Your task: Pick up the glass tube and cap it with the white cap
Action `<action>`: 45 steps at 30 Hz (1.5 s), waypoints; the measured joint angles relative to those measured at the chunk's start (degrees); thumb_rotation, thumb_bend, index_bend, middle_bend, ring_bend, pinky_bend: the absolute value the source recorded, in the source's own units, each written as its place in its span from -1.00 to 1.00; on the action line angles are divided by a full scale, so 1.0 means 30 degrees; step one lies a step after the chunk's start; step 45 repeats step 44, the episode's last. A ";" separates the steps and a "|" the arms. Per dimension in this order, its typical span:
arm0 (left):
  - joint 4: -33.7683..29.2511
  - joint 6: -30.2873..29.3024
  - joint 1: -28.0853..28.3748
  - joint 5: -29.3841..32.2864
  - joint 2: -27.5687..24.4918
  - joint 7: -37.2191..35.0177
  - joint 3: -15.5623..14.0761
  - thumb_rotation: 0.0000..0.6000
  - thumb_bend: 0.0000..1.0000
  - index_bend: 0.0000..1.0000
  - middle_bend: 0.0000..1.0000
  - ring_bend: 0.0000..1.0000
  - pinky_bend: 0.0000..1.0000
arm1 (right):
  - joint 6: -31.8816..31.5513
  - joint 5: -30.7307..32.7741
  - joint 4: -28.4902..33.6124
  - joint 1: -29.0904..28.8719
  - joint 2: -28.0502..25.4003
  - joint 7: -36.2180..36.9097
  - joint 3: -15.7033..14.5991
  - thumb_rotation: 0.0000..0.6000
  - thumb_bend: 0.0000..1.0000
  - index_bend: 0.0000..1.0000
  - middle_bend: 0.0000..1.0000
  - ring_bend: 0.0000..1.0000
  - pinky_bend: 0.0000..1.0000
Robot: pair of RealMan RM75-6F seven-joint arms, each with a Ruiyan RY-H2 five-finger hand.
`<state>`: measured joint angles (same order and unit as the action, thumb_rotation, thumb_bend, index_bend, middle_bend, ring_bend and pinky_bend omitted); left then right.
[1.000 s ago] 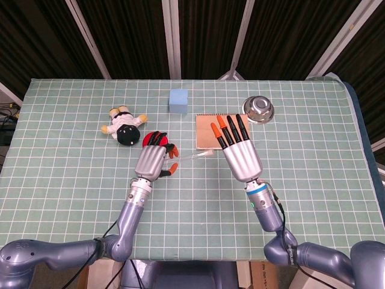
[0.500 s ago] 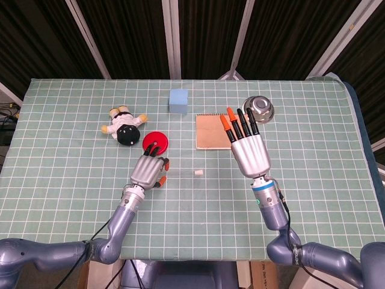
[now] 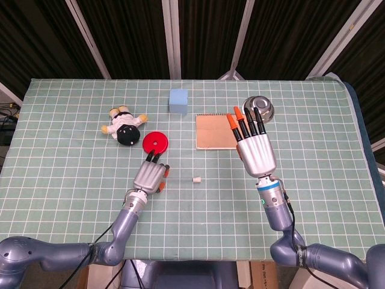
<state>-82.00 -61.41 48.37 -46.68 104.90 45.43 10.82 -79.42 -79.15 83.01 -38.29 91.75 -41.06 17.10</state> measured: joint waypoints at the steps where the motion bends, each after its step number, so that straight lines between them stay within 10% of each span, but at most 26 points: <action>1: -0.0067 -0.0045 -0.0004 -0.0023 -0.0029 0.0007 -0.0010 1.00 0.04 -0.06 -0.15 -0.77 -1.00 | -0.0014 0.0002 0.0017 0.0036 0.0002 0.0022 -0.0054 1.00 -0.25 -1.00 -1.00 -1.00 -1.00; 9: -0.1548 -0.0845 -0.0258 -0.0159 -0.0891 -0.0125 0.0235 1.00 -0.30 -0.52 -0.57 -0.92 -1.00 | -0.0080 0.0172 0.0724 0.0334 -0.0224 -0.0308 -0.0297 1.00 -0.26 -1.00 -1.00 -1.00 -1.00; 24: -0.6110 -0.3873 -0.2498 -0.3571 -0.5081 -0.3116 0.0358 1.00 -0.77 -0.65 -0.80 -1.00 -1.00 | -0.0994 0.1605 0.4576 0.3315 -0.3149 0.1669 -0.1312 1.00 -0.29 -1.00 -1.00 -1.00 -1.00; 45: -0.6396 -1.0881 -1.1230 -1.3395 -1.2450 -1.2230 -0.6639 1.00 -0.77 -0.73 -0.85 -1.00 -1.00 | -0.2803 -0.0213 0.6910 0.9185 -0.7964 0.8201 -0.5835 1.00 -0.29 -1.00 -1.00 -1.00 -1.00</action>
